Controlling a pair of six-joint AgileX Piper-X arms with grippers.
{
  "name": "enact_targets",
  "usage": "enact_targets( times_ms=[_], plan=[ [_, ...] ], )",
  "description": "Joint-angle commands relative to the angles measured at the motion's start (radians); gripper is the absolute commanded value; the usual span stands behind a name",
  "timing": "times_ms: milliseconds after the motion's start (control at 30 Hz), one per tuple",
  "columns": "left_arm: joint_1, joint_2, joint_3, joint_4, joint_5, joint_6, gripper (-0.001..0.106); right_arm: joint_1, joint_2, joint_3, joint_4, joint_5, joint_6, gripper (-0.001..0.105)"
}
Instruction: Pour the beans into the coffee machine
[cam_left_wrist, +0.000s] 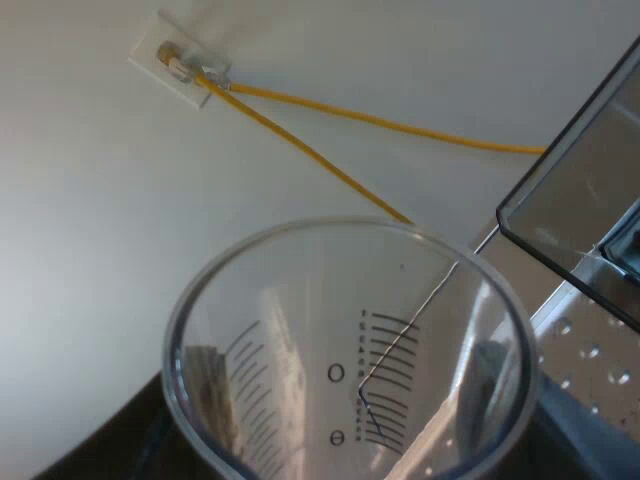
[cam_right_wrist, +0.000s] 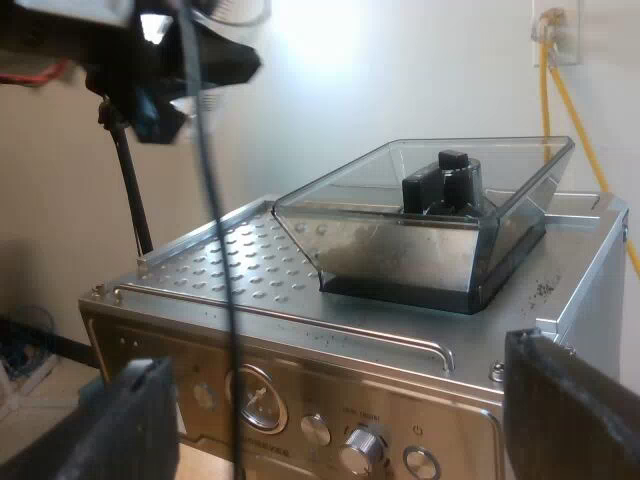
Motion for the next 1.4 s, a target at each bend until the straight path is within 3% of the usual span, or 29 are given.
enact_targets(
  times_ms=[33, 167, 367, 500, 567, 767, 967, 1200, 1400],
  plan=[
    [0.008, -0.041, -0.005, 0.031, 0.021, -0.07, 0.028, 0.002, -0.004, -0.01, -0.015, -0.006, -0.002, 0.069],
    [0.042, -0.097, -0.005, 0.092, 0.088, -0.196, 0.028, 0.002, -0.004, -0.01, -0.015, -0.084, -0.004, 0.069],
    [0.135, -0.173, -0.005, 0.176, 0.179, -0.294, 0.028, 0.002, -0.004, -0.01, -0.008, -0.21, -0.051, 0.069],
    [0.201, -0.216, -0.005, 0.24, 0.245, -0.315, 0.028, 0.002, -0.004, -0.01, -0.008, -0.213, -0.051, 0.069],
    [0.233, -0.237, -0.005, 0.268, 0.271, -0.319, 0.028, 0.002, -0.004, -0.01, -0.008, -0.271, -0.051, 0.069],
    [0.326, -0.332, 0.082, 0.271, 0.365, -0.358, 0.028, 0.002, -0.004, -0.01, 0.003, -0.322, -0.051, 0.069],
    [0.42, -0.446, 0.262, 0.207, 0.392, -0.358, 0.028, 0.002, -0.004, -0.01, 0.117, -0.351, -0.051, 0.069],
    [0.522, -0.604, 0.54, 0.106, 0.461, -0.368, 0.028, 0.002, -0.004, 0.003, 0.191, -0.391, -0.056, 0.069],
    [0.602, -0.703, 0.751, 0.044, 0.529, -0.439, 0.028, 0.002, -0.002, 0.043, 0.212, -0.391, -0.056, 0.069]
  ],
)
